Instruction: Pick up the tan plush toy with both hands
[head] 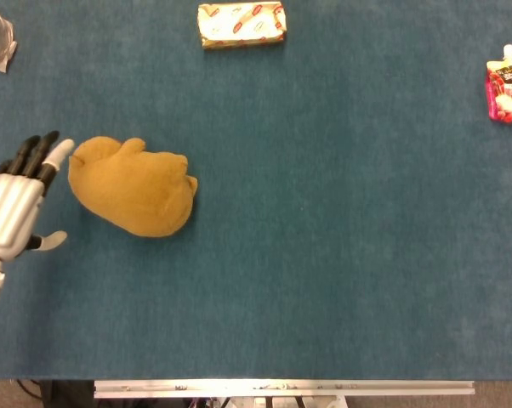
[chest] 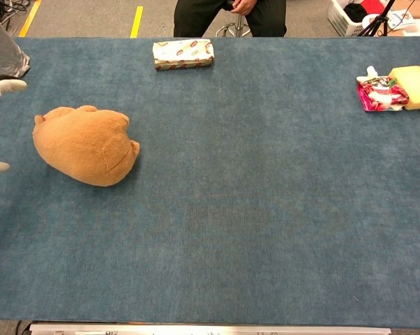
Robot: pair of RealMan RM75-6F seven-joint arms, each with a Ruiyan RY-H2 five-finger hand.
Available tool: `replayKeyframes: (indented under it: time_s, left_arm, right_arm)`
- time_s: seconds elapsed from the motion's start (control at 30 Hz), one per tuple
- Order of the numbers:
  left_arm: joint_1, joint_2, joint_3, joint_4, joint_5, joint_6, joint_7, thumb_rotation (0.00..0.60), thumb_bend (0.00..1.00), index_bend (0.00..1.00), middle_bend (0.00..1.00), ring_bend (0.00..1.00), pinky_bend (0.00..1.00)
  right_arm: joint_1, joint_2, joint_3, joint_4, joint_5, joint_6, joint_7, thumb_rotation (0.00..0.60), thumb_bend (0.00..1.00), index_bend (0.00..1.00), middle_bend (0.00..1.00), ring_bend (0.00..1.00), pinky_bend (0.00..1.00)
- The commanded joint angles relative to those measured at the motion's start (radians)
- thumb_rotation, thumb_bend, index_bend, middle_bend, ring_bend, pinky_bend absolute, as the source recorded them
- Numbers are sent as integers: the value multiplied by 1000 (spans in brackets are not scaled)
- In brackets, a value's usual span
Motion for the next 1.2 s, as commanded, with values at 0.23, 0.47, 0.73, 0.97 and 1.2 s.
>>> replayKeyframes:
  time_s: [0.23, 0.47, 0.73, 0.97, 1.2]
  left_arm:
    - [-97, -8, -9, -8, -87, -116, 164, 600, 23, 0, 0, 0, 81]
    - [-163, -27, -10, 18, -138, -185, 239, 600, 23, 0, 0, 0, 80]
    - [-211, -64, -7, 70, -207, -224, 276, 600, 22, 0, 0, 0, 83]
    - [-231, -96, -3, 121, -260, -231, 277, 600, 23, 0, 0, 0, 83]
    - [-250, -127, 16, 171, -308, -244, 302, 600, 23, 0, 0, 0, 83]
  right_arm:
    - [0, -17, -9, 25, 6, -11, 19, 600, 43, 255, 242, 253, 450]
    - [0, -28, -20, 41, 1, -18, 25, 600, 42, 255, 242, 253, 449]
    - [1, -34, -27, 48, 1, -27, 27, 600, 43, 255, 242, 253, 449]
    - [2, -37, -32, 46, -3, -29, 25, 600, 44, 255, 242, 253, 449]
    - [2, -44, -38, 51, -3, -34, 28, 600, 43, 255, 242, 253, 450]
